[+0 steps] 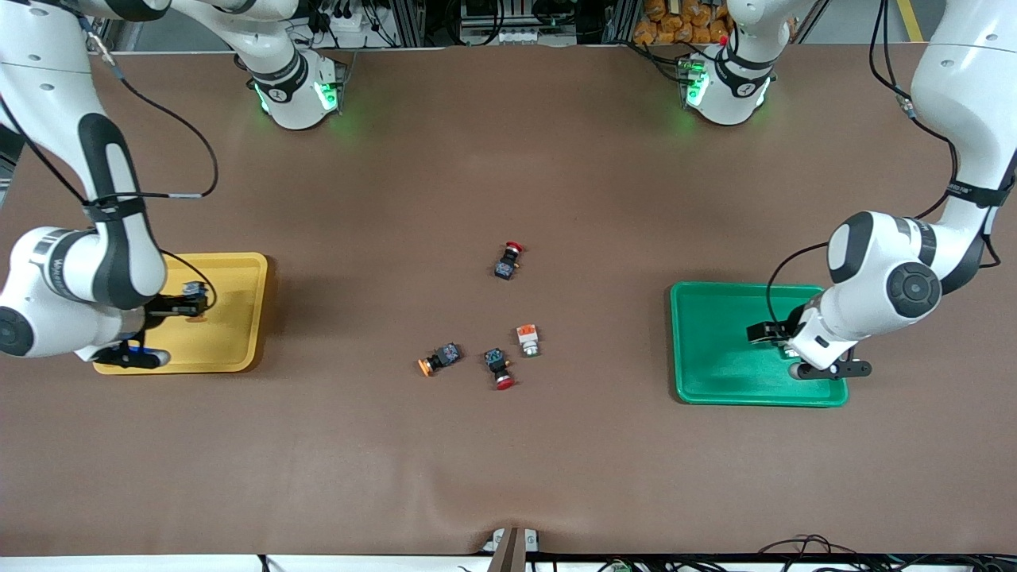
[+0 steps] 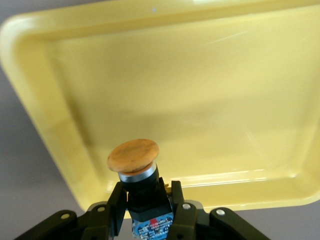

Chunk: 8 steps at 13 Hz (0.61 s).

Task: Place green and yellow buttons in trays
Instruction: 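Release the green switch while the right gripper lowers the yellow switch into its tray, then grasp another green switch with the left gripper while the right gripper grasps a yellow one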

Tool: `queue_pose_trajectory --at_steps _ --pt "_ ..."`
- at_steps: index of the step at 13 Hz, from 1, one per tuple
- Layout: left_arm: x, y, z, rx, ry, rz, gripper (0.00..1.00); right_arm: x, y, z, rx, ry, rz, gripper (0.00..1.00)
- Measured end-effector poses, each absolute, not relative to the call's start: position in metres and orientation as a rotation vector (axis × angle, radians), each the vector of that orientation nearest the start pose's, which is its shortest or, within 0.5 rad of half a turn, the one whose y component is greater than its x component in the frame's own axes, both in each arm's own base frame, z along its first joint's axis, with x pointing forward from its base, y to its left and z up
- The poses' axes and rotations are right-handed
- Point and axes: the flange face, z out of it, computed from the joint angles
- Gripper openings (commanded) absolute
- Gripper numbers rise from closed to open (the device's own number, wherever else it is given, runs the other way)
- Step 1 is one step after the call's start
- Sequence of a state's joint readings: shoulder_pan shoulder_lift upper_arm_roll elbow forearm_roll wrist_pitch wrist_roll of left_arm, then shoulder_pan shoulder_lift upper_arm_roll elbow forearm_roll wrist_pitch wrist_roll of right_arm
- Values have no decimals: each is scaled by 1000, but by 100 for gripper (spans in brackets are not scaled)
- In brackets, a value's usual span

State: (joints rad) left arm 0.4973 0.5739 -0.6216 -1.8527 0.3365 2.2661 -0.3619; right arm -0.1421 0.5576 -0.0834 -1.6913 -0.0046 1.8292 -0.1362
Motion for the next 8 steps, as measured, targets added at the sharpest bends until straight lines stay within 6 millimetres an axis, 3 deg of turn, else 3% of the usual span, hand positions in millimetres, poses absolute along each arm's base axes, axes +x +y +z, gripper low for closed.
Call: queue_pose_trajectory --at_steps 2,4,5,7,8 --pt "634 -83 274 -3213 -230 71 100 605 -154 242 -3040 103 622 0" --pt "633 -128 286 -3215 -301 54 100 602 -160 227 -3047 100 595 0" --pt "630 -156 291 -3215 -331 44 100 599 -161 218 -3047 101 595 9" --pt "623 -216 303 -3221 -376 19 100 596 -161 203 -3041 100 616 99" --pt "616 -247 307 -3227 -383 13 100 595 -161 199 -3038 99 624 100"
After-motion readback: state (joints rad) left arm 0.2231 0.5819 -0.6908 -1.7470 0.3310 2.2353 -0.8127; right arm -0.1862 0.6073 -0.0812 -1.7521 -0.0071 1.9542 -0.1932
